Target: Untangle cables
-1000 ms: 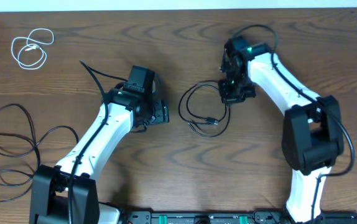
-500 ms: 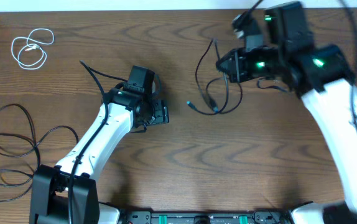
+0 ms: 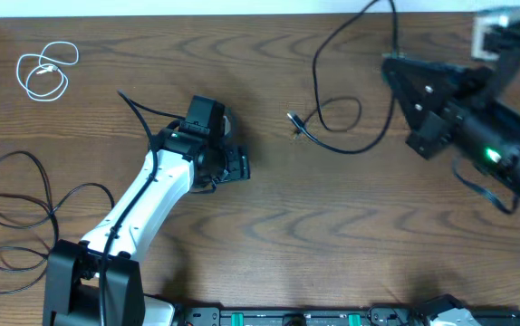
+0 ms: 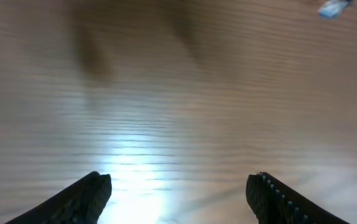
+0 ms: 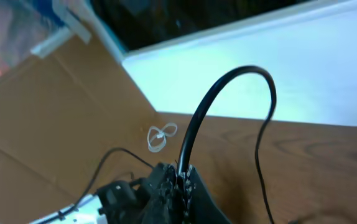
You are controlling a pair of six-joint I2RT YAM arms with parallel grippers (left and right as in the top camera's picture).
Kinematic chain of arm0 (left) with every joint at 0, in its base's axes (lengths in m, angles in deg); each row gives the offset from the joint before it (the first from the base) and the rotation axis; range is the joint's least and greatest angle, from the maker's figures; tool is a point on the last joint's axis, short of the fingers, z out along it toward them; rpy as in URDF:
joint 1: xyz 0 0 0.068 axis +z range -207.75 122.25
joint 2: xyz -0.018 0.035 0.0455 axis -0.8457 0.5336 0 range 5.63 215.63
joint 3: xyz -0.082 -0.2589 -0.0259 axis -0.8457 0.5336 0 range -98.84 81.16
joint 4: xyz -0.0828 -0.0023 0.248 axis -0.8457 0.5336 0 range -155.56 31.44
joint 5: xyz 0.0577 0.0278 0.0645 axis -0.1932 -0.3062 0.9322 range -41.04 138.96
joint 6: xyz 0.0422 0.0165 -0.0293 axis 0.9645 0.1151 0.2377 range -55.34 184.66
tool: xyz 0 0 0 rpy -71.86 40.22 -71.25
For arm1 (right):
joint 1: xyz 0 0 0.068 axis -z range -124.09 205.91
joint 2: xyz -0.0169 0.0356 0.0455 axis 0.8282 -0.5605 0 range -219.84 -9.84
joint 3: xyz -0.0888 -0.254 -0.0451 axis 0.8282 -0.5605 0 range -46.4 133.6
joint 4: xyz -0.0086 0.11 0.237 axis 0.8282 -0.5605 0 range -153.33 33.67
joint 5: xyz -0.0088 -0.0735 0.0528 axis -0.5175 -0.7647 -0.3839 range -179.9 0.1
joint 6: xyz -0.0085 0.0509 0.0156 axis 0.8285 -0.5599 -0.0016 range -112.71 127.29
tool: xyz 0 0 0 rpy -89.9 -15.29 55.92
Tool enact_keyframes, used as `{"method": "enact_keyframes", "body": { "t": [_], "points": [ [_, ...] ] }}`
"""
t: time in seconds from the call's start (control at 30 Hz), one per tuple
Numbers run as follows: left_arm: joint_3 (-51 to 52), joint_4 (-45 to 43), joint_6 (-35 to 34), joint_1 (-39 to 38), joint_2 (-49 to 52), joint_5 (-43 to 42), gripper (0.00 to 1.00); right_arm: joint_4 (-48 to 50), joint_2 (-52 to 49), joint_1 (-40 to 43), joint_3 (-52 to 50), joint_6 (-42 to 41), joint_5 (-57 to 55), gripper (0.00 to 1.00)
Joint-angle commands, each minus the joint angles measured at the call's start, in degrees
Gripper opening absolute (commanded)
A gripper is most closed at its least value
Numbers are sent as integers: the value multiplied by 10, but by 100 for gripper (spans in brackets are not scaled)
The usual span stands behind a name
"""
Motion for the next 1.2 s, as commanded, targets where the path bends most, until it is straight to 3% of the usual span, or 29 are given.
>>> {"method": "enact_keyframes", "body": {
  "t": [0.0,0.27,0.47,0.8,1.0,1.17],
  "points": [
    [7,-14,38,-2,7,-105,75,-9,-3,-2,6,-29,-27,1],
    [7,-30,38,-2,7,-108,75,-141,-24,-2,6,-29,-42,1],
    [7,-30,38,-1,7,-108,75,-261,-68,-2,6,-29,-144,2],
    [7,-30,38,-1,7,-108,75,-372,-142,-2,6,-27,-294,2],
    [7,-37,38,-1,7,-107,75,-386,-188,-3,6,-27,-245,2],
    [7,-37,38,-1,7,-107,75,-315,-233,-5,6,-27,-162,1]
  ]
}}
